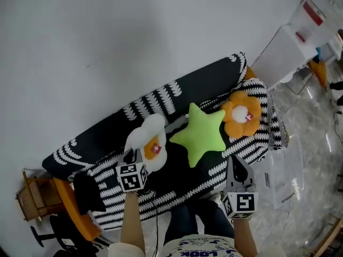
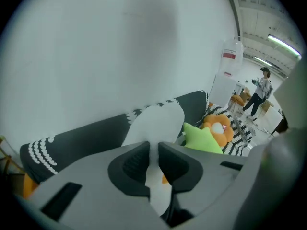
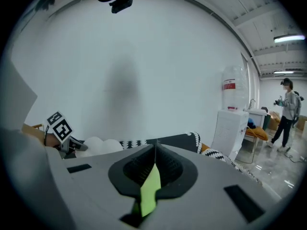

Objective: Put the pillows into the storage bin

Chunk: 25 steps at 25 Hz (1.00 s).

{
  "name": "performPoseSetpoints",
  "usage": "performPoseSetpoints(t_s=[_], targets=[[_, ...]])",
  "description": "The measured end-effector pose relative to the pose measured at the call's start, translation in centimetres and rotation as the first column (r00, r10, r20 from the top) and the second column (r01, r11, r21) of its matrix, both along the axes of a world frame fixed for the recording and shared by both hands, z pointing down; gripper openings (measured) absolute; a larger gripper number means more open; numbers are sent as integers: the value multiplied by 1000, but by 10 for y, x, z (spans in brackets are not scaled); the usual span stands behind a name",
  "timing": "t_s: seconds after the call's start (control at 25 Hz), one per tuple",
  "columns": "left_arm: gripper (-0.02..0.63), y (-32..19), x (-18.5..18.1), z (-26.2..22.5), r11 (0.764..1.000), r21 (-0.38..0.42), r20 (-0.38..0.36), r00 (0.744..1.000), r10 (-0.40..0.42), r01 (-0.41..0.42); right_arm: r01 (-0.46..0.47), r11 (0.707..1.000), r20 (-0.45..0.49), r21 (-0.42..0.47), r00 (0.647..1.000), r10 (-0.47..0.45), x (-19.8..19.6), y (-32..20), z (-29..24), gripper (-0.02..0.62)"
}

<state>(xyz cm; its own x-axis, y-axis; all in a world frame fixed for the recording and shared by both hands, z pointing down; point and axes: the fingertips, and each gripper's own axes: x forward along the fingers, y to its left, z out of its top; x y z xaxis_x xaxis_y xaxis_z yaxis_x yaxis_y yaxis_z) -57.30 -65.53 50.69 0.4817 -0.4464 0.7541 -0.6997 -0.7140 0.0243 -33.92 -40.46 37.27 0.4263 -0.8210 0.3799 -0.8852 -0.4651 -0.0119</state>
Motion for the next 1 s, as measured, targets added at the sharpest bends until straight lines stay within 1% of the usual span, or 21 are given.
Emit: performPoseSetpoints(t_s=[0.12, 0.28, 0.4, 0.52, 0.64, 0.76, 0.88, 1.0], targets=[[57, 23, 19, -35, 999, 34, -30, 999, 27, -26, -35, 999, -14, 31, 999, 35, 15, 30, -19, 17], [57, 63, 59, -76, 994, 85, -65, 995, 79, -73, -73, 995, -36, 64, 997, 75, 35, 81, -42, 17], [57, 105, 92, -102, 986, 114, -94, 986, 134, -124, -105, 991, -55, 80, 992, 110, 51, 126, -56, 17], [57, 153, 127, -122, 974, 129, -120, 972, 200, -184, -161, 982, -65, 103, 984, 168, 69, 177, -68, 17], [57, 203, 170, -135, 958, 142, -144, 953, 268, -248, -222, 967, -76, 128, 970, 233, 91, 232, -77, 17], [57, 257, 214, -145, 935, 157, -156, 927, 341, -317, -288, 945, -79, 152, 950, 302, 112, 289, -84, 17], [57, 315, 256, -150, 905, 161, -170, 893, 418, -393, -358, 920, -83, 157, 924, 373, 129, 351, -86, 17], [57, 370, 298, -150, 872, 151, -185, 853, 488, -466, -434, 887, -86, 157, 889, 450, 145, 408, -86, 17]])
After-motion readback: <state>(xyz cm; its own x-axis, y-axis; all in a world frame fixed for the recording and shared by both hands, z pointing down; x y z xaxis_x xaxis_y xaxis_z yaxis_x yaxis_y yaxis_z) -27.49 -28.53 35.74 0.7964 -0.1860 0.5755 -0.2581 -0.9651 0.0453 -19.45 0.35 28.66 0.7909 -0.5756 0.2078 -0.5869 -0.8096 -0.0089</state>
